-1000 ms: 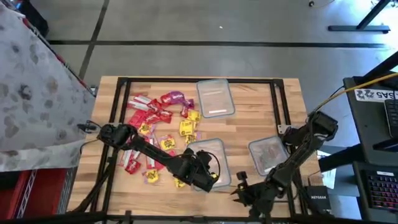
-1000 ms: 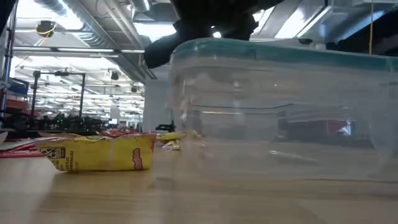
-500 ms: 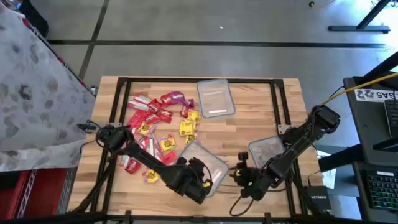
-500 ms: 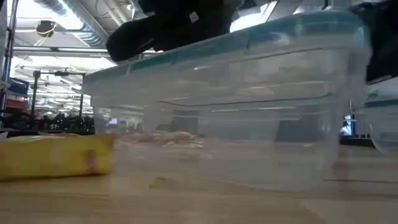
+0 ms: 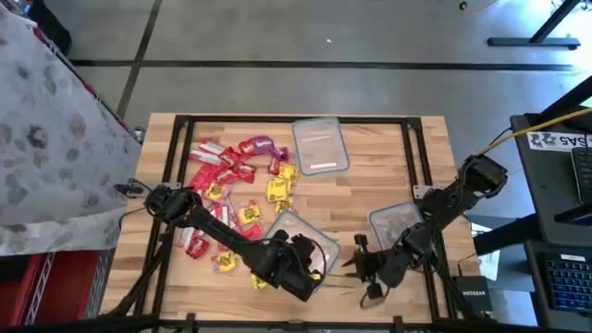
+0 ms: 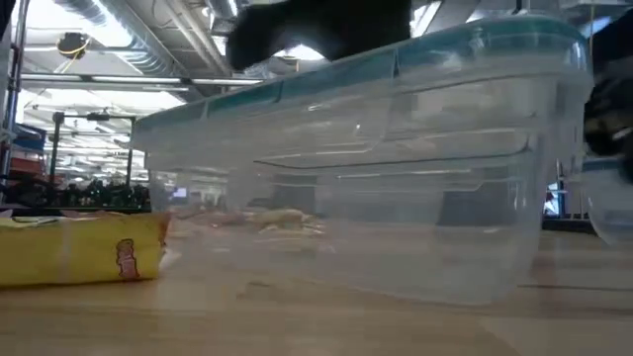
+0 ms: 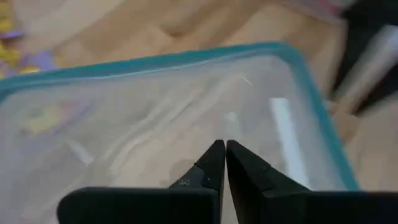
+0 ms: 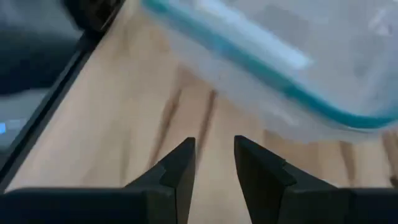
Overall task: Sort candy
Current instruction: Open the top rectangular transparent food container
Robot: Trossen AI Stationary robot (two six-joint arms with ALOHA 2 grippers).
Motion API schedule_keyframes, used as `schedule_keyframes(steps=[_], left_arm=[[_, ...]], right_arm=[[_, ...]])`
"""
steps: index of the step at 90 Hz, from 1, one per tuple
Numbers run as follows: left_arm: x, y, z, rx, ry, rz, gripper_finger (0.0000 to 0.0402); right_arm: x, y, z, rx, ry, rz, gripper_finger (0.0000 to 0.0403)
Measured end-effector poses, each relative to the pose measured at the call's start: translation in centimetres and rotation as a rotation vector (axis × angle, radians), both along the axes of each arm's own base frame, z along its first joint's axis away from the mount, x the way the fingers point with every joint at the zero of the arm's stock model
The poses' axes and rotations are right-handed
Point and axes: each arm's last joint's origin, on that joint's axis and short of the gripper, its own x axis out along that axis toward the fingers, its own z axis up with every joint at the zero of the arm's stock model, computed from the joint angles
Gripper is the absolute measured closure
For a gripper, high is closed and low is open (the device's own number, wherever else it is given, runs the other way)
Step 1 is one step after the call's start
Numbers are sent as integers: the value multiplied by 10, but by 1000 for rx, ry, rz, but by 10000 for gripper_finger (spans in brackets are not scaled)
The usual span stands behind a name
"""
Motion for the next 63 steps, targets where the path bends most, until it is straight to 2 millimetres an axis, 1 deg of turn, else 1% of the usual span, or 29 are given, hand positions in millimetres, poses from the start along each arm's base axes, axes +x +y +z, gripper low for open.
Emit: schedule_keyframes(steps=[7,14,18,25,32,48,63], left_arm=[[4,5,-12,-10,24,-12,402],[6,8,-22,-22,32,-11,402],[8,9,-34,-20,40,-9,402],[9,9,-48,-36,60,-14,402],[8,10,-58,-43,54,6,401],[4,11,-70,-66,29,48,401],[4,11,-71,-53,21,53,401]], right_arm=[[2,-8,-4,51,-49,-23,304],[4,-14,-10,71,-60,-35,304],[5,-17,-12,85,-57,-30,304],[7,-17,-14,94,-55,-16,304],[8,-16,-16,99,-55,-5,304],[11,-13,-21,106,-89,5,304],[11,-13,-23,85,-102,9,304]])
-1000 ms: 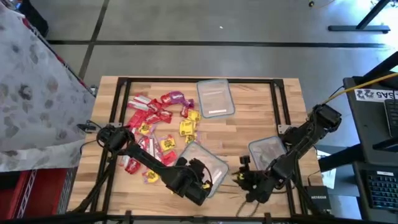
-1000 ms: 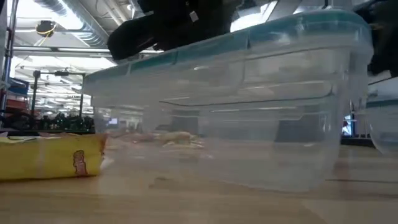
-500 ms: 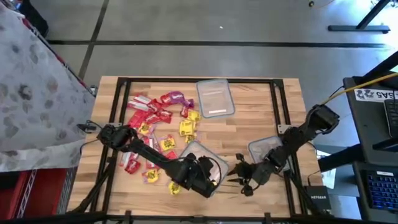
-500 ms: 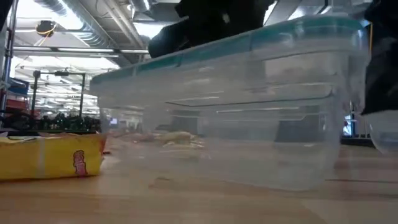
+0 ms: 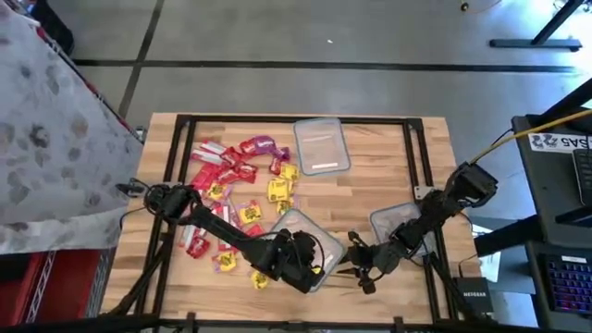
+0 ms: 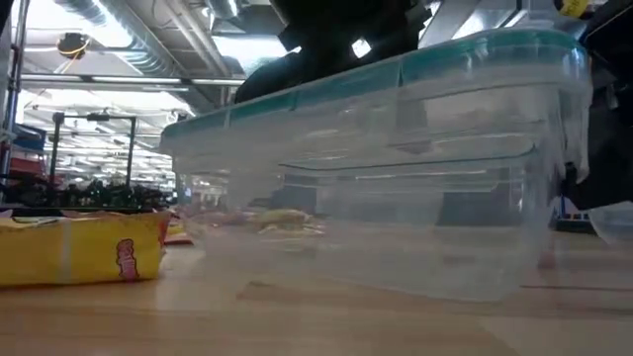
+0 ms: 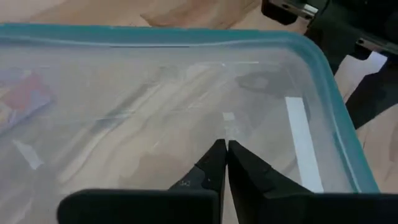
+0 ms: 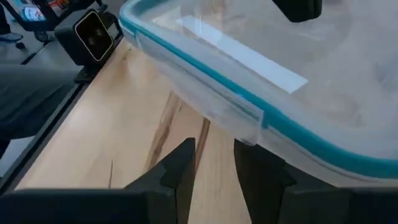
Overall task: Sort candy
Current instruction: Open the top rectangular transparent food container
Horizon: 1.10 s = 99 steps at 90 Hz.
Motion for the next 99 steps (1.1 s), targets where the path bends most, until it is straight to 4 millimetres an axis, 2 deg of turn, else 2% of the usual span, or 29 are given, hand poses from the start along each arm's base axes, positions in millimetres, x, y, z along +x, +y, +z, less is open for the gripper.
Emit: schedule_keyframes(steps=[20,47,61,66,75,82,91,99], left_arm=[[0,-1,0,11,-16,6,401],[0,0,0,28,-15,15,401],[0,2,-1,31,-7,18,402],[0,2,-1,29,-6,18,402],[2,4,-1,32,-16,24,402],[2,5,-1,33,-18,26,402],[2,5,-1,35,-19,26,402],[2,4,-1,37,-18,22,402]], right_arm=[[-2,-4,-4,-11,44,-115,304],[-1,-2,-1,-81,-17,-38,304],[-7,6,1,-96,-36,34,304],[-9,12,6,-81,-72,67,303],[-13,25,27,8,-174,120,303],[-21,29,28,-14,-161,188,303],[-30,32,43,3,-180,238,303],[-37,26,50,-25,-141,193,304]])
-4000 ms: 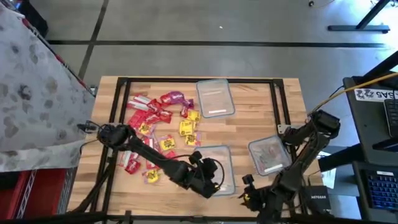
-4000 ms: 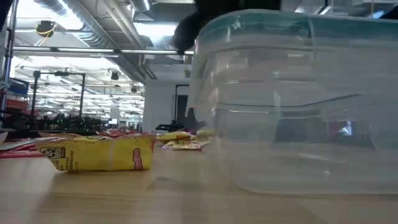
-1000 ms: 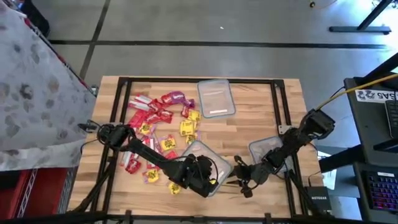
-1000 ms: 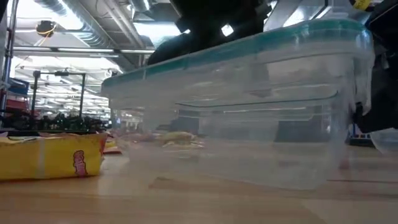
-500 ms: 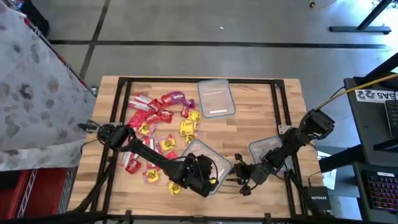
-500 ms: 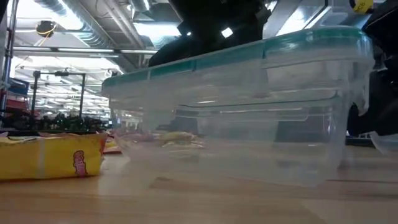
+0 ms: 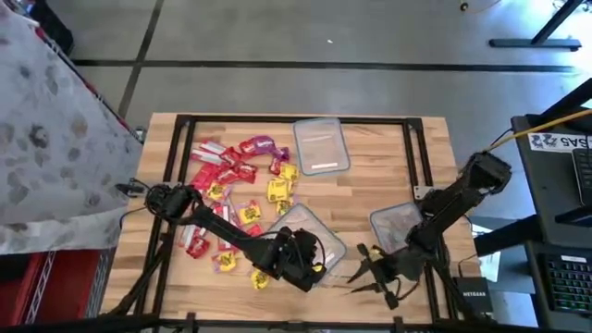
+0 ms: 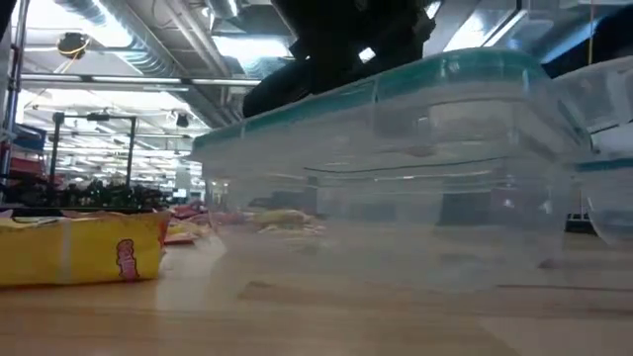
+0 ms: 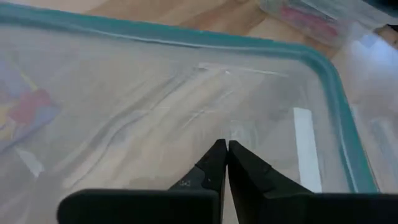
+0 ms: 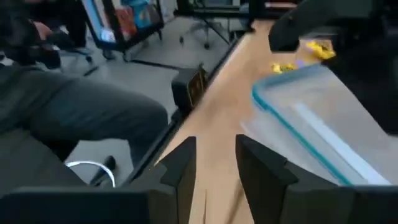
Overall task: Sort candy
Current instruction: Open the top rectangular transparent food container
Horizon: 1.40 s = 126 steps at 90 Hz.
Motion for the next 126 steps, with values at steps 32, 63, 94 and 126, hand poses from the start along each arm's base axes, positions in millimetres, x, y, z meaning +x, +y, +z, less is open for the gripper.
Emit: schedule_keyframes(steps=[32,63,94,126], left_arm=[[4,-1,0,20,-20,-30,402],[5,4,0,43,-3,-53,402],[8,10,8,73,6,-101,402],[-20,6,44,92,130,-171,402]], right_arm=[[8,-54,18,-52,198,-654,333],[30,-44,-9,-60,352,-540,386],[59,-5,-11,27,390,-249,391],[78,28,19,-42,260,49,391]])
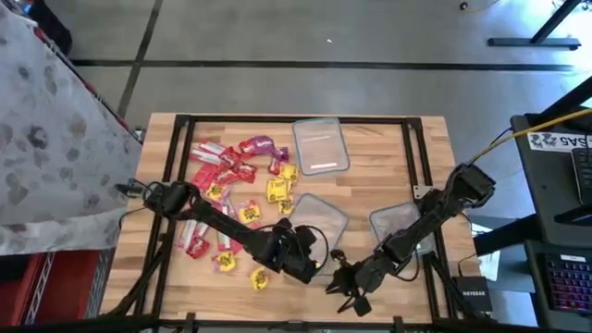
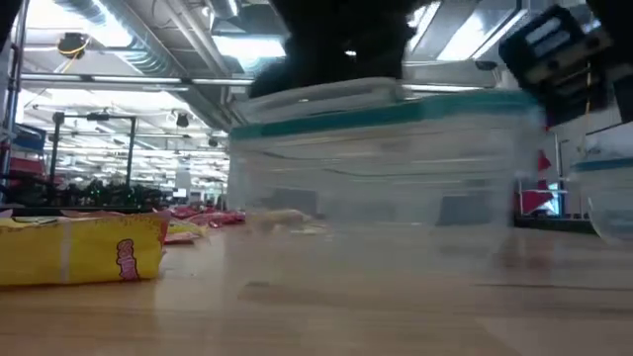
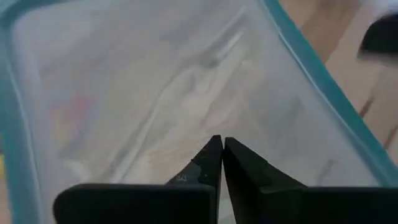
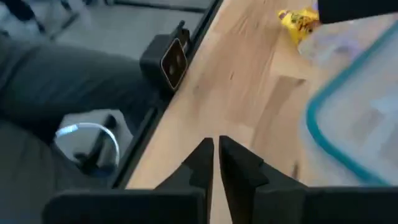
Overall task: Sort candy
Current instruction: Open the top rectangular transparent food container
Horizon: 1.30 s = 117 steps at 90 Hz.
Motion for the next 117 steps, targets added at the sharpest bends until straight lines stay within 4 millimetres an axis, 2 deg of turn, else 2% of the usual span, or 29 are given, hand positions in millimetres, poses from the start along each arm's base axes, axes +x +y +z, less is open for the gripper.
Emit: schedule_keyframes(steps=[6,18,24,33,46,61,75,85,102,117], left_arm=[[-8,-4,4,7,28,0,402],[-17,-13,8,13,42,-10,402],[-18,-15,9,8,32,-11,402],[-16,-17,14,-19,-11,2,402],[-3,-12,26,-54,-87,-5,402],[11,9,34,-41,-135,19,402],[16,34,21,-51,-95,71,402],[14,42,8,-94,-78,87,402],[0,39,-20,-115,-63,115,401],[-12,31,-35,-107,-75,117,401]], right_arm=[[-10,-1,7,-51,26,-3,391],[-33,-13,2,-249,110,-69,391],[-36,-20,0,-316,118,-154,391],[-37,-36,-14,-369,178,-207,383],[-32,-58,-32,-359,179,-232,341],[-27,-82,-48,-297,183,-292,277],[-20,-97,-52,-277,142,-334,236],[-16,-103,-52,-277,123,-334,222],[-12,-97,-46,-223,55,-267,219],[-11,-87,-42,-177,-12,-189,219]])
